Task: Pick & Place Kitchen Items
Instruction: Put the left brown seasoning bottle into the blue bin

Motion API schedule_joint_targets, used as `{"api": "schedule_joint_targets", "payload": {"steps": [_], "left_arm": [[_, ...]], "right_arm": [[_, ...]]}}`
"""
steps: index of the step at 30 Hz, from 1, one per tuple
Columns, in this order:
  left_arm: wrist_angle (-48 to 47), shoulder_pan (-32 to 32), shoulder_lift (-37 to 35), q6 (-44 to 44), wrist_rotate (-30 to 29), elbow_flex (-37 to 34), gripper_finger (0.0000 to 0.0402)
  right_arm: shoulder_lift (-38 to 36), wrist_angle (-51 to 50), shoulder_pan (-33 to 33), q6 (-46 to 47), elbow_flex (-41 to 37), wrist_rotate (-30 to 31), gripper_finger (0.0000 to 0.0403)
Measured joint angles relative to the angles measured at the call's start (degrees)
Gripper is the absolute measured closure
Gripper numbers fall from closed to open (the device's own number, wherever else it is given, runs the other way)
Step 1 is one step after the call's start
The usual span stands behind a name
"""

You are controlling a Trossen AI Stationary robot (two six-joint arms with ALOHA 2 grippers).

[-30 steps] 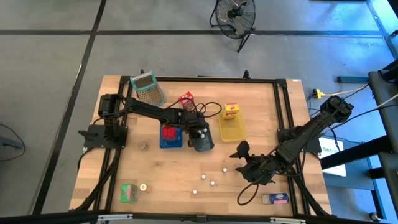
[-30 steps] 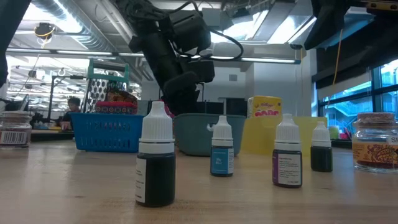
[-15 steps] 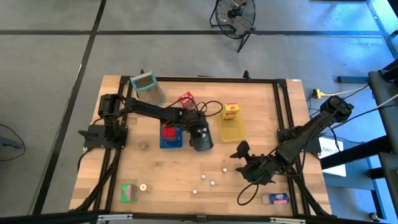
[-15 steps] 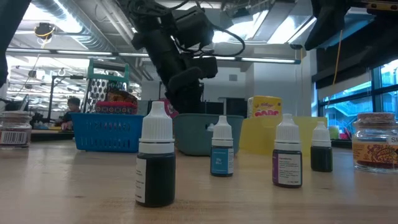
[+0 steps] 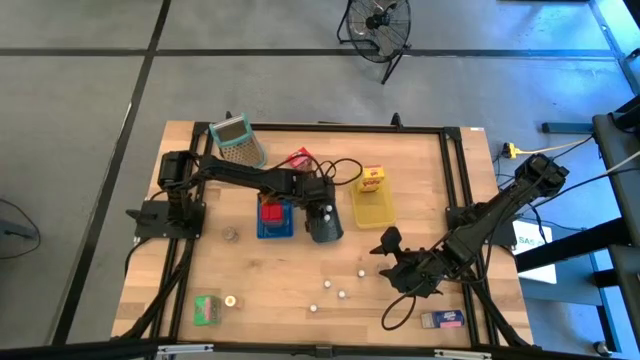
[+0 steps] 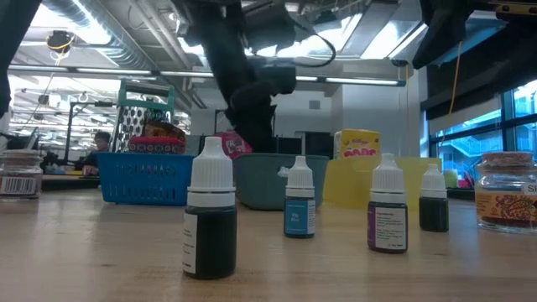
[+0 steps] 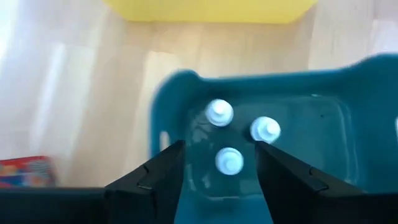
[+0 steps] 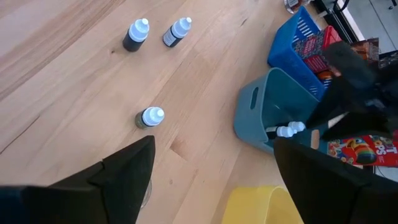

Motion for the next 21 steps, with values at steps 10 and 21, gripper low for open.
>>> {"api": "schedule_joint_targets", "payload": {"steps": [10,21], "left_arm": [[-19.61,-4.43,-0.04,-2.37,-5.74,12.29,0.0217],[-23.93,-10.03,-0.04,-3.29,-6.32,14.17,0.0217]], "right_arm": [[0.00,0.36,-0.07,0.00,-0.75,0.04,0.0071],[0.00,1.70,-0.09,-0.67,-0.83,-0.54,0.0071]]}}
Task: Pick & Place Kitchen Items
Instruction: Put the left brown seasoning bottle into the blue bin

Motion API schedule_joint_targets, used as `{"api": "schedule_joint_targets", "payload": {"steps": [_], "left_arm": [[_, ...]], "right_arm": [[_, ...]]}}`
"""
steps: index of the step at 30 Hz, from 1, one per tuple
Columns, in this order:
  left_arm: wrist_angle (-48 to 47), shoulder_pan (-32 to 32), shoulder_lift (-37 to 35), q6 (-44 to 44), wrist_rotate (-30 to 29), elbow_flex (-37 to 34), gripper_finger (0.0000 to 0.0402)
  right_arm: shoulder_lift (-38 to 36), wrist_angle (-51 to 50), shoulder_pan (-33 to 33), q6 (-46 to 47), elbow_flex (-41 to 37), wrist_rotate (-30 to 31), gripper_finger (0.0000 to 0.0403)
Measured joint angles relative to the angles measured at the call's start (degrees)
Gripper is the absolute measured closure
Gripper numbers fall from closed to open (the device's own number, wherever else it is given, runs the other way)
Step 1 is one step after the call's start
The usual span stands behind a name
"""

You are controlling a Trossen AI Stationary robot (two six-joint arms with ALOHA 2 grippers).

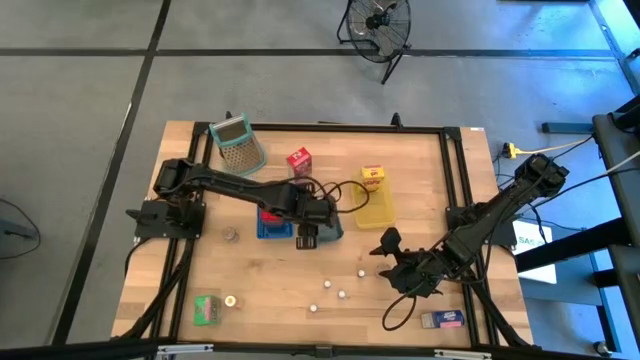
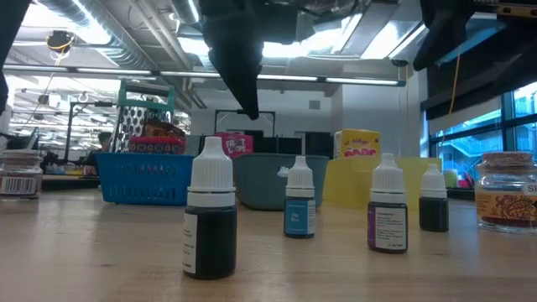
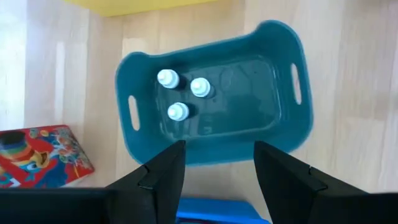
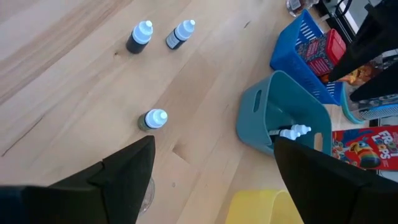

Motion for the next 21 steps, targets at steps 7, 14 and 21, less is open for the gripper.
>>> {"api": "schedule_joint_targets", "payload": {"steps": [7,14,21], "left_arm": [[-1.48,-1.54,0.00,-0.80,-9.90,0.00,0.0216],[-1.46,-2.07,0.00,0.29,-9.50,0.00,0.0190],[-1.49,-2.73,0.00,-0.79,-9.40,0.00,0.0142]], "right_arm": [[0.00,1.10,-0.02,-0.82,-0.02,-0.16,0.0071],[0.00,1.70,-0.02,-1.26,-0.02,-0.16,0.0070],[0.00,2.32,-0.02,-1.93,-0.02,-0.14,0.0070]]}}
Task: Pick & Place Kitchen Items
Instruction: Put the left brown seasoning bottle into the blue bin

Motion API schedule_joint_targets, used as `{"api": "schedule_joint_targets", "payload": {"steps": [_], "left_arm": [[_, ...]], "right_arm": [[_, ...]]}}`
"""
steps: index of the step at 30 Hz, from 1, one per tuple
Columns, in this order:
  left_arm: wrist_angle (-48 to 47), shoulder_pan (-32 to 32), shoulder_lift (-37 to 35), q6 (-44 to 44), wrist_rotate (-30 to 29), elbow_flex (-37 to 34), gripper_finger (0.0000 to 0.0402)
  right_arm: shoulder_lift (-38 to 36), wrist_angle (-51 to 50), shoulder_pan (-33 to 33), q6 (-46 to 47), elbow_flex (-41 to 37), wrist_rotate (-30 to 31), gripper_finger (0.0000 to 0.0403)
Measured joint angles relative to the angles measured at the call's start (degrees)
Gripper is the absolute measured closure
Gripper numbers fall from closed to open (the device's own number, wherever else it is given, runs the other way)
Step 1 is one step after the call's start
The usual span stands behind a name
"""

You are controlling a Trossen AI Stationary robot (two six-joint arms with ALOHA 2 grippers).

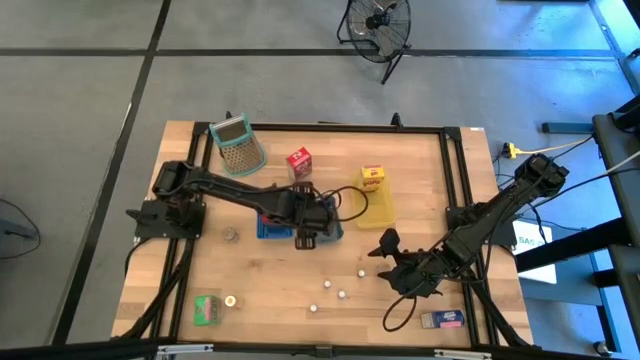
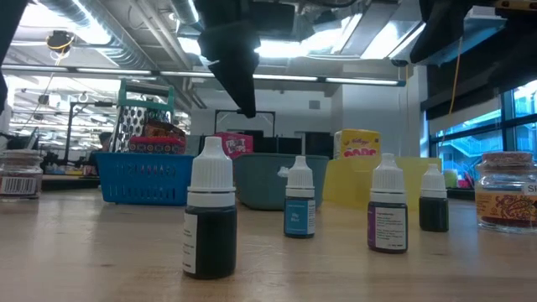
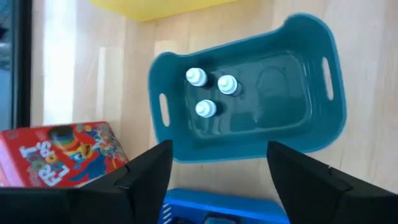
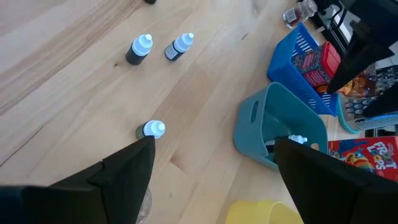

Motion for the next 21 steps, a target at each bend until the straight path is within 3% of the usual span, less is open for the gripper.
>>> {"api": "schedule_joint_targets", "payload": {"steps": [3,8,12,17,21], "left_arm": [[-0.15,-1.09,0.00,-2.46,-1.19,0.00,0.0129],[-0.61,-3.01,0.00,-3.39,2.24,0.00,0.0129],[-3.16,-4.07,0.00,-6.90,9.67,0.00,0.0129],[-4.68,-6.53,0.00,-11.15,23.03,0.00,0.0128],[-5.84,-9.34,0.00,-14.29,24.88,0.00,0.0130]], "right_arm": [[0.00,0.00,0.00,0.00,0.00,-0.02,0.0070],[0.00,-0.02,0.00,0.01,0.00,-0.22,0.0070],[0.00,0.33,0.00,0.01,-0.02,-0.24,0.0070],[0.00,1.65,0.00,-0.06,-0.02,-0.24,0.0070],[0.00,2.31,0.00,-0.41,-0.02,-0.22,0.0070]]}}
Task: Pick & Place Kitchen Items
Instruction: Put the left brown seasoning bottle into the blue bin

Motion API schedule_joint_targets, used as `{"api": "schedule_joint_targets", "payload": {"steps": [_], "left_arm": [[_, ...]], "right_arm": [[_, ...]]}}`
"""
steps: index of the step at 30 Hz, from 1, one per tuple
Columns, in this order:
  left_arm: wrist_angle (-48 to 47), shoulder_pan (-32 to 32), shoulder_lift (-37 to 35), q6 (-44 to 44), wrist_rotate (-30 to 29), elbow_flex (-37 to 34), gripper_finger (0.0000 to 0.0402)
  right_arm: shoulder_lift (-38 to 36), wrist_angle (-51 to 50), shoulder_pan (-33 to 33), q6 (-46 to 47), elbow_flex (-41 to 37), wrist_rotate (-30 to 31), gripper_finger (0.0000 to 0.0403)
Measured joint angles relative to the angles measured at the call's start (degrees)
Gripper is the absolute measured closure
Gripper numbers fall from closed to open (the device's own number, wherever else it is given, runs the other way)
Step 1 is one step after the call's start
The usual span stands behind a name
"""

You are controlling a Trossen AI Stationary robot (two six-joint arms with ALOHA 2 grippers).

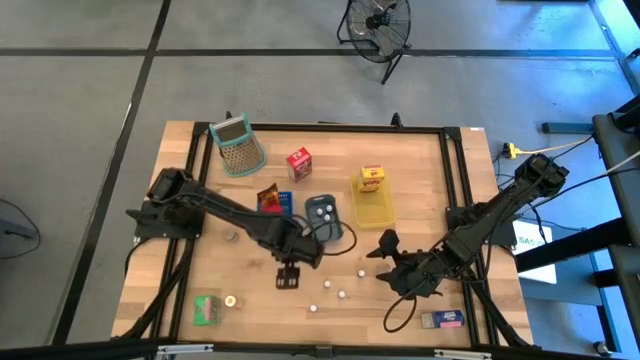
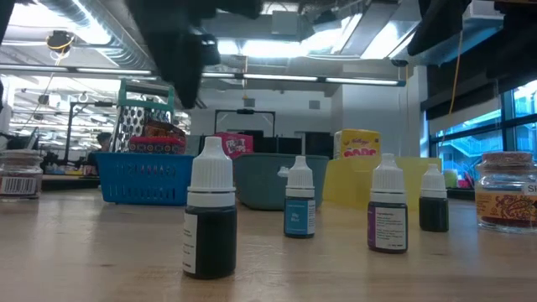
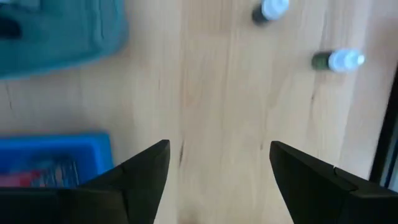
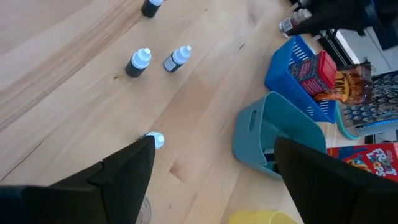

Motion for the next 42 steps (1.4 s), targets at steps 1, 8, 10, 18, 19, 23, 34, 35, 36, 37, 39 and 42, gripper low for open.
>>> {"api": "schedule_joint_targets", "payload": {"steps": [1,8,10,18,19,23,34,35,36,37,39,42], "left_arm": [[-1.33,-0.53,0.00,-0.81,0.07,0.01,0.0130],[-20.31,-3.78,-0.80,-7.80,-0.21,0.04,0.0130],[-21.72,-4.49,-1.44,-6.71,-0.35,0.04,0.0130],[-25.65,-6.96,-9.24,-6.69,-17.20,-0.60,0.0131],[-25.89,-7.70,-10.91,-7.67,-19.13,-1.51,0.0131],[-25.66,-9.87,-19.04,-13.76,-20.71,-8.90,0.0131],[-7.72,-10.19,-42.78,-28.15,-15.68,-36.88,0.0131],[-7.26,-10.10,-44.00,-29.13,-15.49,-38.51,0.0131],[-7.01,-10.10,-44.95,-30.37,-15.43,-39.88,0.0131],[-6.99,-10.10,-45.79,-31.75,-15.41,-41.07,0.0131],[-6.95,-10.10,-46.94,-35.11,-15.32,-42.78,0.0131],[-6.66,-10.10,-47.32,-38.70,-15.46,-43.92,0.0131]], "right_arm": [[0.00,0.27,-0.14,-0.18,0.00,-0.01,0.0070],[0.00,2.40,-1.86,-0.88,0.00,-2.38,0.0070],[0.00,3.13,-2.51,-1.47,0.00,-4.09,0.0070],[0.00,4.64,-3.63,-1.51,0.00,-7.47,0.0070],[0.00,4.81,-3.63,-1.47,0.00,-7.47,0.0070],[0.02,5.24,-3.63,-1.25,0.00,-7.45,0.0070],[0.02,7.05,-4.47,-1.88,0.00,-7.43,0.0070],[0.00,7.09,-4.66,-1.91,0.00,-7.42,0.0070],[0.01,7.06,-4.86,-1.89,0.00,-7.43,0.0070],[0.01,7.07,-5.02,-1.89,0.00,-7.43,0.0070],[0.02,7.06,-5.18,-1.89,0.00,-7.45,0.0070],[0.00,7.06,-5.18,-1.91,0.00,-7.43,0.0070]]}}
